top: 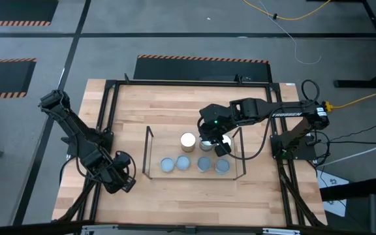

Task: Pick and place cans onto a shelf
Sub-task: Put the canned corns on the shelf

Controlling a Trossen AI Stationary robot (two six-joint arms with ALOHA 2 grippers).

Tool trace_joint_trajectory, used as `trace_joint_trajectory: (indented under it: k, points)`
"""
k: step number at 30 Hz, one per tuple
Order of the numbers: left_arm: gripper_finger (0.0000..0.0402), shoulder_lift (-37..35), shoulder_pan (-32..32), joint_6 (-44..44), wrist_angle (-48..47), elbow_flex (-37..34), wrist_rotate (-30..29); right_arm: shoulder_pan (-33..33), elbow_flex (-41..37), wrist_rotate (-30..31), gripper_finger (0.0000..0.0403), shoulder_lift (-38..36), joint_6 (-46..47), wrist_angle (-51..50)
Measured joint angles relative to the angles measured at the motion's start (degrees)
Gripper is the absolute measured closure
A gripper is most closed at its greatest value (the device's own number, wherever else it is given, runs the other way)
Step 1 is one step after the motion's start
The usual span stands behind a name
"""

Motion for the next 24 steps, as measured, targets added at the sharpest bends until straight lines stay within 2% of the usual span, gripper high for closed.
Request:
trace_joint_trajectory:
  k: [24]
  points:
    - [0.0319, 1.77, -0.84, 0.16, 1.77, 0.32, 0.26, 0.0, 0.0, 0.0, 0.0325, 0.0, 0.01, -0.06]
